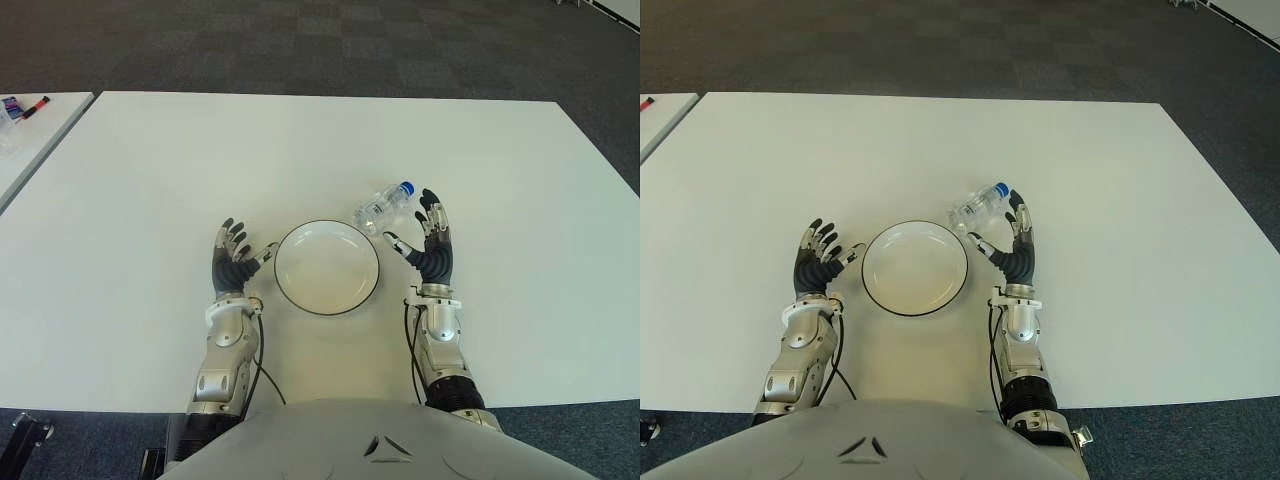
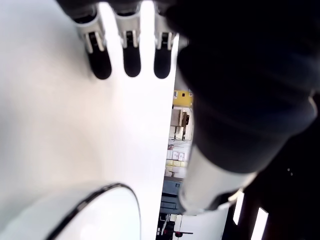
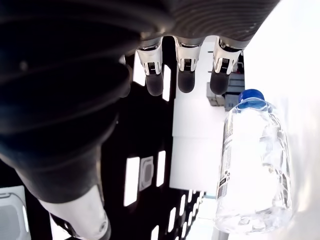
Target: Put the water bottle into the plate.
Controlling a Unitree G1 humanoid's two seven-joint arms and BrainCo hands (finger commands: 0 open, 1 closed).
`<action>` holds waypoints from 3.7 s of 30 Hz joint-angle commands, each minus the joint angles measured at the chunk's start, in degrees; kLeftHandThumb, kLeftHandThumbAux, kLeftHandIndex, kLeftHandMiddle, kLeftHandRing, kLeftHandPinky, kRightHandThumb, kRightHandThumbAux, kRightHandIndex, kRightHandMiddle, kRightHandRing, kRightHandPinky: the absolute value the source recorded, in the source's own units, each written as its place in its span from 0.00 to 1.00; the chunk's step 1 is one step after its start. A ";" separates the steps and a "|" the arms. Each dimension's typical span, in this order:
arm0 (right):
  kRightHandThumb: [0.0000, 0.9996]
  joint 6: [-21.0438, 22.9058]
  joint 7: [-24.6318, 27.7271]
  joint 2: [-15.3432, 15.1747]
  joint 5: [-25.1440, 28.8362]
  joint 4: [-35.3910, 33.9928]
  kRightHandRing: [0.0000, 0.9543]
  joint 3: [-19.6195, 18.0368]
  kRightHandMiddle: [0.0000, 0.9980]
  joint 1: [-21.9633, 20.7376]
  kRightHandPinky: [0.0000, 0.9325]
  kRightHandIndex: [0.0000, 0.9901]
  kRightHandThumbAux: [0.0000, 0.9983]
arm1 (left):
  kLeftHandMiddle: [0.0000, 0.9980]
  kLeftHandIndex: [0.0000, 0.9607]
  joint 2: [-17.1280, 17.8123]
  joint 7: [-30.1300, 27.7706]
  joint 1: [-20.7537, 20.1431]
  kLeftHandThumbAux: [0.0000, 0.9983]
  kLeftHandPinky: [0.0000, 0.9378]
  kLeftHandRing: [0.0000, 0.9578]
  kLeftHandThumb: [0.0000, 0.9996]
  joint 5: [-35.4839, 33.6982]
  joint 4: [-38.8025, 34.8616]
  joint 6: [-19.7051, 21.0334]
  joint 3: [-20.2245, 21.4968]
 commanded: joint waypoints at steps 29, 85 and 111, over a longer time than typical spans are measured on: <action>0.16 12.09 -30.69 -20.31 -37.27 -3.07 0.17 12.02 0.00 -3.98 0.52 0.00 0.71 | 0.15 0.11 -3.91 0.40 -0.87 0.96 0.17 0.14 0.00 1.10 2.65 -0.46 -0.37; 0.24 13.78 -10.02 -31.90 -34.67 -7.08 0.08 14.36 0.00 -22.16 0.22 0.00 0.66 | 0.14 0.09 -4.42 0.15 -5.50 0.94 0.15 0.13 0.00 0.71 9.99 -3.64 0.09; 0.52 19.74 5.64 -32.71 -31.83 -12.34 0.07 16.93 0.00 -28.60 0.23 0.00 0.64 | 0.14 0.10 -5.74 1.58 -6.15 0.93 0.16 0.13 0.00 1.43 12.08 -6.93 -1.26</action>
